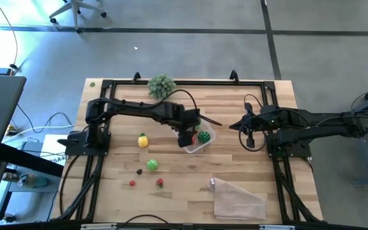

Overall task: Pick and placing Produce into tupperware
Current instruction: Put the red cherry into the transparent bin

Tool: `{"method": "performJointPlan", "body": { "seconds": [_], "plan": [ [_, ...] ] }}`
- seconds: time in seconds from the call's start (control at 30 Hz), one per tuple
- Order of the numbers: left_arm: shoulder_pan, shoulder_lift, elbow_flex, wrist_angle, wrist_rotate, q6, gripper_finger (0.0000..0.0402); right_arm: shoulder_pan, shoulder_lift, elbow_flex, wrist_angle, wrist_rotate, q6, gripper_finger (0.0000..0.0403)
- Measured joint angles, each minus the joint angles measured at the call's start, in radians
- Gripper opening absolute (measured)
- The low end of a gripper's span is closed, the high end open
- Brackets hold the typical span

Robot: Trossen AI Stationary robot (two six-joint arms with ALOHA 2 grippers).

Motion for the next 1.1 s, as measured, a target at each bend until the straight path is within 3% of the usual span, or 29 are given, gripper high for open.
{"method": "performJointPlan", "body": {
  "seconds": [0.23, 0.4, 0.57, 0.73, 0.93, 1.1],
  "plan": [
    [-0.032, -0.048, 0.039, -0.185, -0.027, -0.05, 0.022, 0.0, 0.0, 0.0, 0.001, 0.0, 0.0, 0.0],
    [-0.027, -0.126, -0.01, -0.323, -0.147, -0.146, 0.022, 0.0, 0.0, 0.0, 0.002, 0.0, 0.0, 0.0],
    [-0.027, -0.264, -0.179, -0.291, -0.213, -0.199, 0.0221, 0.0, 0.0, 0.0, -0.001, 0.0, 0.0, 0.0],
    [0.002, -0.468, -0.455, -0.135, -0.215, -0.207, 0.0221, 0.0, 0.0, 0.0, -0.003, 0.0, 0.0, 0.0],
    [0.173, -0.713, -0.751, 0.066, -0.182, -0.11, 0.0221, 0.0, 0.0, 0.0, -0.001, 0.0, 0.0, 0.0],
    [0.416, -0.796, -0.851, 0.115, -0.069, 0.004, 0.0221, 0.0, 0.0, 0.0, -0.001, 0.0, 0.0, 0.0]
  ]
}}
